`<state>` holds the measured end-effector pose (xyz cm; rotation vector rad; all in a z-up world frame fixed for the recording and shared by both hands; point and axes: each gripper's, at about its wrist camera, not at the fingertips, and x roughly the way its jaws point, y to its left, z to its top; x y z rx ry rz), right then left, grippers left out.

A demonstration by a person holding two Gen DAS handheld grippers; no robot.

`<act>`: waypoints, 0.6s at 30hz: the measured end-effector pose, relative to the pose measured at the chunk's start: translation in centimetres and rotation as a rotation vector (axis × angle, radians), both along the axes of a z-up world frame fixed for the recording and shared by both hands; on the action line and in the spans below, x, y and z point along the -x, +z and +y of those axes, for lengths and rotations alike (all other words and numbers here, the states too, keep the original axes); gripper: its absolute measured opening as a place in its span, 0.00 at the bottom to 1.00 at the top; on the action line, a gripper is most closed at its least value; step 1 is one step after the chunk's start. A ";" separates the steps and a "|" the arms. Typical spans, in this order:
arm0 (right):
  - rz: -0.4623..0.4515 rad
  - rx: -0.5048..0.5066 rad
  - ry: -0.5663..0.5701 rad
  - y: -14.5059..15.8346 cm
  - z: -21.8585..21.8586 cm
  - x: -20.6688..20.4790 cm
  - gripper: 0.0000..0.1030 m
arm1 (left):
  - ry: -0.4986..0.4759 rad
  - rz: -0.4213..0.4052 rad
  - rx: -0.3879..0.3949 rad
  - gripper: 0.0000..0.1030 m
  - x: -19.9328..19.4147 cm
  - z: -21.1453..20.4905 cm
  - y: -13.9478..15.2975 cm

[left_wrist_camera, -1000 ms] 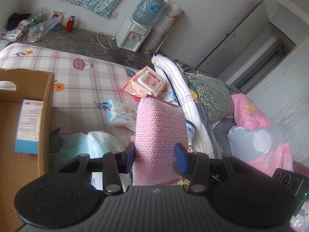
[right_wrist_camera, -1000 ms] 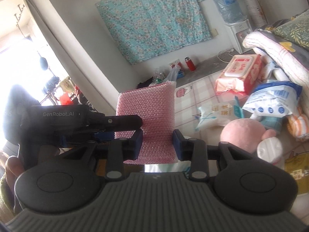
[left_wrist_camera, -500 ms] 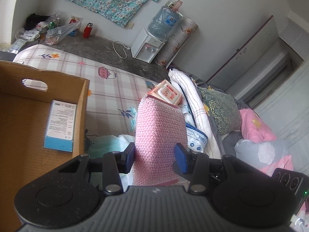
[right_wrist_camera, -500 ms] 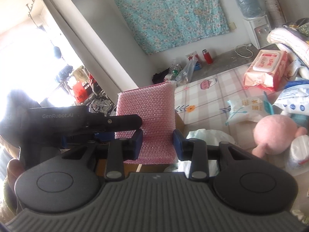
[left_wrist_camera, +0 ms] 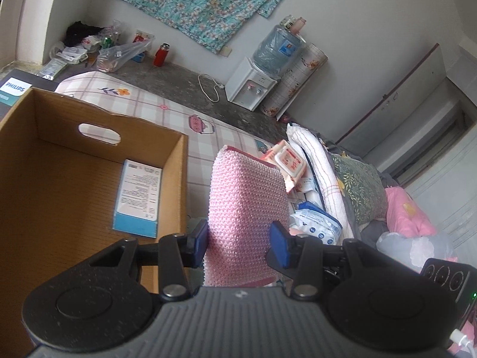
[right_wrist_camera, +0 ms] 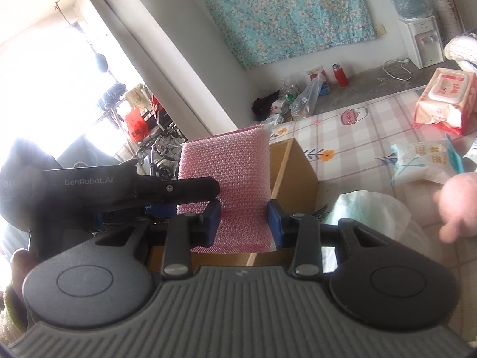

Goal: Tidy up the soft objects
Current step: 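Carry the pink sponge pad with the left gripper over the cardboard box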

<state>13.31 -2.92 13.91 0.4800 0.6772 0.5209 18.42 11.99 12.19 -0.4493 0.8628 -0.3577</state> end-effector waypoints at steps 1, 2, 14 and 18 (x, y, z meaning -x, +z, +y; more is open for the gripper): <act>0.002 0.003 0.008 0.0 0.5 -0.2 0.34 | 0.007 0.001 0.002 0.43 0.0 0.5 -0.1; 0.005 0.005 0.014 0.0 0.9 -0.4 0.34 | 0.014 0.003 0.003 0.43 0.0 0.9 -0.2; 0.103 0.020 0.127 -1.1 7.0 -5.6 0.34 | 0.126 0.062 0.013 0.43 -2.1 7.2 -2.2; 0.155 0.043 0.153 -2.0 9.8 -8.4 0.34 | 0.155 0.110 0.022 0.44 -4.3 9.7 -3.7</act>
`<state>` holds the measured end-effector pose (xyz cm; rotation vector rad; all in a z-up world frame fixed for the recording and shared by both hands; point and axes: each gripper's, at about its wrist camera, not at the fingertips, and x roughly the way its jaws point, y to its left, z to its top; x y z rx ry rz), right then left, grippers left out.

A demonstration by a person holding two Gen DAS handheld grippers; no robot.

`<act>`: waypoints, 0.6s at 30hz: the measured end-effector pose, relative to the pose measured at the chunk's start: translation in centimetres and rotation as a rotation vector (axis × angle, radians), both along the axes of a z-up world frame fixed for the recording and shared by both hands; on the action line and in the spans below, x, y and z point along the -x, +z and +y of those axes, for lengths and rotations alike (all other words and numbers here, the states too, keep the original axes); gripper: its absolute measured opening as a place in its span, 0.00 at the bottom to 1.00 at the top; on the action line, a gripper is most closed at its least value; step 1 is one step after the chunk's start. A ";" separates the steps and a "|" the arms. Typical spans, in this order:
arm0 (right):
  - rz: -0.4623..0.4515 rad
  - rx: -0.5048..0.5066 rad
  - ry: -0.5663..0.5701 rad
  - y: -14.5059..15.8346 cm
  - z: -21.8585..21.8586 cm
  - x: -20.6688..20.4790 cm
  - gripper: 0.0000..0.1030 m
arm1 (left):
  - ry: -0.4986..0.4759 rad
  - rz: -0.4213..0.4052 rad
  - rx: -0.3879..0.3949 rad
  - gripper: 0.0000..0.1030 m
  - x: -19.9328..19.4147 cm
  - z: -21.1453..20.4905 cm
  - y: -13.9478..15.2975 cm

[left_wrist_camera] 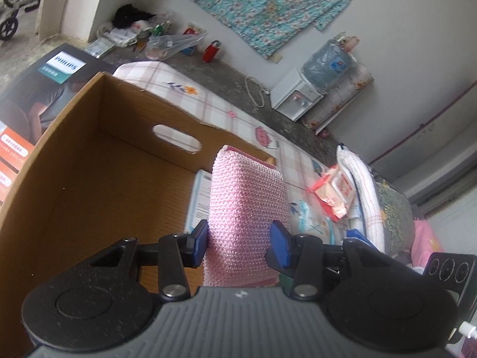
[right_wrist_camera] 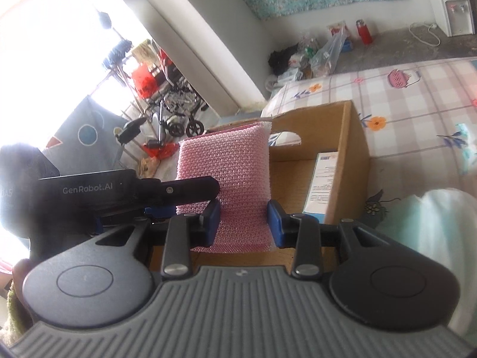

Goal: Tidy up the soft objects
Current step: 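Carry the pink sponge pad with the left gripper over the cardboard box, then lower the pink sponge pad into the box beside the medicine box, open left gripper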

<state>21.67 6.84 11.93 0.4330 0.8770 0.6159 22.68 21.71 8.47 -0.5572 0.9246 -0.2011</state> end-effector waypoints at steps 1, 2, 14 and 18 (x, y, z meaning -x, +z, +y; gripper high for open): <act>0.011 0.013 0.006 -0.3 0.8 -0.8 0.34 | 0.007 0.013 0.001 0.44 -0.5 0.6 -0.4; 0.020 0.027 0.012 -0.6 1.5 -1.4 0.34 | 0.014 0.027 0.003 0.44 -1.1 1.1 -0.8; 0.023 0.251 0.061 -4.7 9.6 -7.2 0.34 | 0.015 0.211 0.025 0.46 -8.6 6.2 -7.3; -0.001 0.290 0.084 -5.6 10.1 -7.2 0.34 | 0.017 0.287 -0.029 0.46 -10.1 6.1 -9.6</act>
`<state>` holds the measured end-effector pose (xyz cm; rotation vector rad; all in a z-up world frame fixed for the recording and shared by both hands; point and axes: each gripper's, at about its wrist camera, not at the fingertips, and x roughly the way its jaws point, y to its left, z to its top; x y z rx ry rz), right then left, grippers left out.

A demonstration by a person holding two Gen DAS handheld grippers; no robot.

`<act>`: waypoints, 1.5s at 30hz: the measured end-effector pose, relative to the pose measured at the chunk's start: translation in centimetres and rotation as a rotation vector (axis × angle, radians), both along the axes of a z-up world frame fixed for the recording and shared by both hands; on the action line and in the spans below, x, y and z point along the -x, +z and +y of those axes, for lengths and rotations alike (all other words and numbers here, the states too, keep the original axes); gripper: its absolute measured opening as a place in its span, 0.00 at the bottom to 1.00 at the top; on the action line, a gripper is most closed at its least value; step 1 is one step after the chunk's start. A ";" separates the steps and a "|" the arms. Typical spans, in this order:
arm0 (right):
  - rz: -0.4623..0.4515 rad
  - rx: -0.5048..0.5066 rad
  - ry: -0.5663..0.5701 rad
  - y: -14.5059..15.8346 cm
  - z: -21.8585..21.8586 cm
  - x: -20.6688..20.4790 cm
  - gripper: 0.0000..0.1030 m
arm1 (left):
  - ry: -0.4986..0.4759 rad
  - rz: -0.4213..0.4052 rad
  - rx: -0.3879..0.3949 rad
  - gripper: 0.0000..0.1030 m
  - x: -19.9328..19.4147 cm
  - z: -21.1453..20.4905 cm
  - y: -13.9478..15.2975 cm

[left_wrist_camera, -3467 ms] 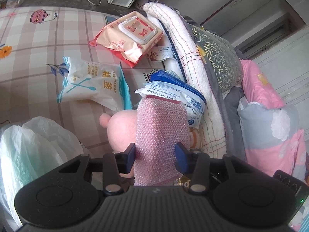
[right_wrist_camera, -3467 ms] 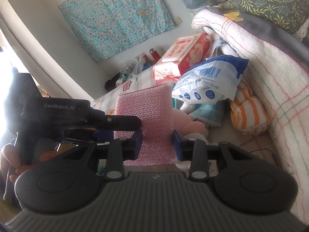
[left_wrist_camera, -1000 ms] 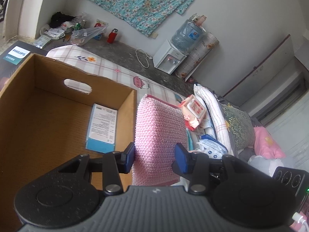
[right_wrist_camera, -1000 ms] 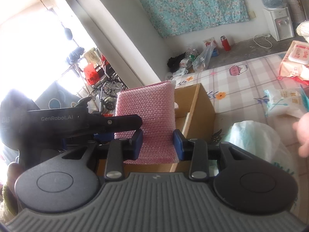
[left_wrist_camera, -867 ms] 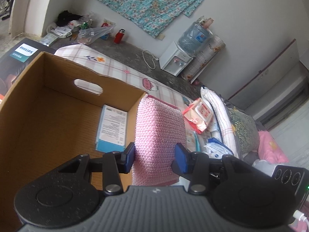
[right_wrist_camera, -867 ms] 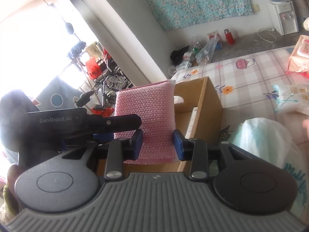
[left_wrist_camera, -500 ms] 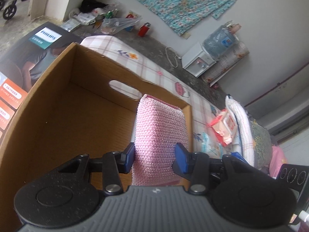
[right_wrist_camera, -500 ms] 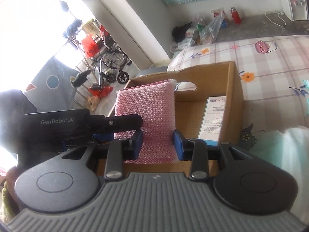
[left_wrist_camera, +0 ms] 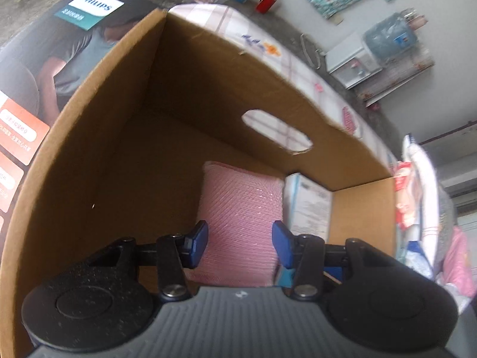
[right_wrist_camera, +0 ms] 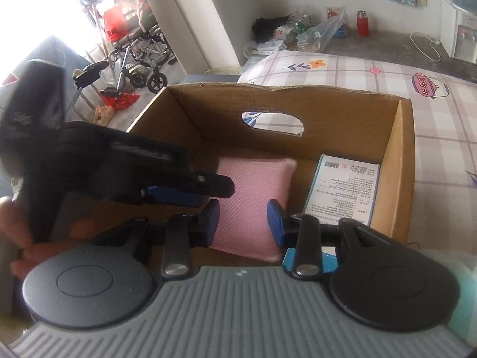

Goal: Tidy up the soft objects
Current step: 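Lower the pink sponge pad into the box beside the medicine box, open left gripper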

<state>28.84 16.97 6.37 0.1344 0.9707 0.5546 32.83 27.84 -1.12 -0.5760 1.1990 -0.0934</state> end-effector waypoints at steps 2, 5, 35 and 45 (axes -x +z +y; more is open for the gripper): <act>-0.023 -0.018 0.005 0.4 -0.7 0.6 0.34 | -0.001 0.011 -0.008 0.46 -0.1 -0.1 -0.4; -0.055 -0.056 -0.004 1.4 -2.9 1.7 0.34 | 0.002 0.009 -0.027 0.46 -0.1 -0.3 -0.6; -0.045 -0.251 -0.125 2.3 -13.0 6.3 0.34 | 0.062 -0.072 -0.261 0.48 -1.5 -5.8 -1.1; -0.067 -0.300 -0.119 3.5 -12.9 7.2 0.38 | 0.081 -0.131 -0.245 0.75 1.0 -6.2 2.5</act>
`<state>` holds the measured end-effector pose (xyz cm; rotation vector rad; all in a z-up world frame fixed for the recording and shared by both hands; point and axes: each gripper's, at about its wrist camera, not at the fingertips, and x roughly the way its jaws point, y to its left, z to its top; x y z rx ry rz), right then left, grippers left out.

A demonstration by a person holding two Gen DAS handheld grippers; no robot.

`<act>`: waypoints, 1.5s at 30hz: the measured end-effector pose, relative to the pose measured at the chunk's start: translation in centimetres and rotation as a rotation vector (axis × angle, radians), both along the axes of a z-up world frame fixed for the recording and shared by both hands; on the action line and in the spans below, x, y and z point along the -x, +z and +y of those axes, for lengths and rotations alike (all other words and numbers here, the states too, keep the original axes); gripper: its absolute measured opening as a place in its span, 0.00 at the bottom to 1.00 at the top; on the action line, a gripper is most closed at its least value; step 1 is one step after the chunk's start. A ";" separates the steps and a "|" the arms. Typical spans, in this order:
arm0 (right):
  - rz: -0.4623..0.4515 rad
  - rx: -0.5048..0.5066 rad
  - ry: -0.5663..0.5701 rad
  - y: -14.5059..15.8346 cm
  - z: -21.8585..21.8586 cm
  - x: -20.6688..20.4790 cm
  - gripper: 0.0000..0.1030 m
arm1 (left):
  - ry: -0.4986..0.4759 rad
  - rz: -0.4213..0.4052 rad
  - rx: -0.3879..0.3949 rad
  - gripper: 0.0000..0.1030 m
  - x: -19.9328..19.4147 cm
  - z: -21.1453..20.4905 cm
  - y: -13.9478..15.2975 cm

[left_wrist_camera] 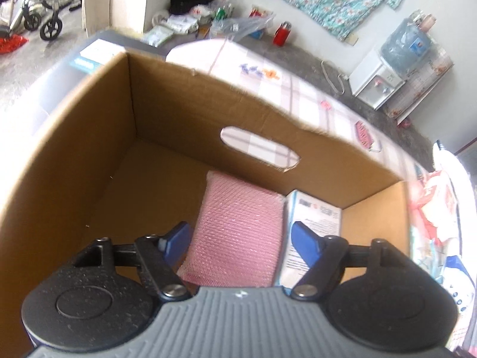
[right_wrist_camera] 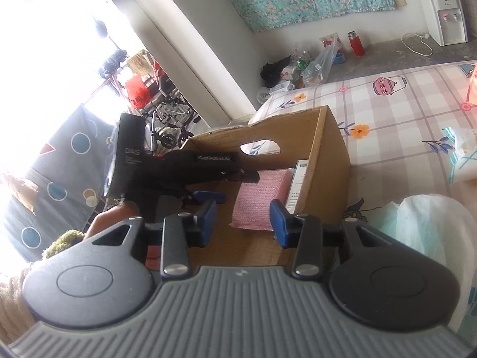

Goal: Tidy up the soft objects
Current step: 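Lower the pink sponge pad into the box beside the medicine box, open left gripper, then move the left gripper back toward the wet-wipe packs on the bed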

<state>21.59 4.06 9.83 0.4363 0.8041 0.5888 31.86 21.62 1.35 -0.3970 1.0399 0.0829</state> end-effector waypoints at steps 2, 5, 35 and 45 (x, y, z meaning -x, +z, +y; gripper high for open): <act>-0.003 -0.012 -0.006 0.2 -0.4 0.4 0.39 | -0.001 -0.024 -0.005 0.77 0.9 -0.1 1.3; -0.005 -0.021 -0.025 0.5 -1.1 1.0 0.40 | -0.021 -0.073 0.009 0.79 2.4 -0.3 3.2; 0.063 -0.131 -0.488 -4.5 -16.7 3.0 0.42 | -0.547 -0.205 -0.043 0.82 2.1 -23.6 8.2; 0.169 -0.182 -0.717 -10.7 -16.2 -0.2 0.49 | -0.728 -0.170 -0.156 0.74 -4.2 -30.8 4.8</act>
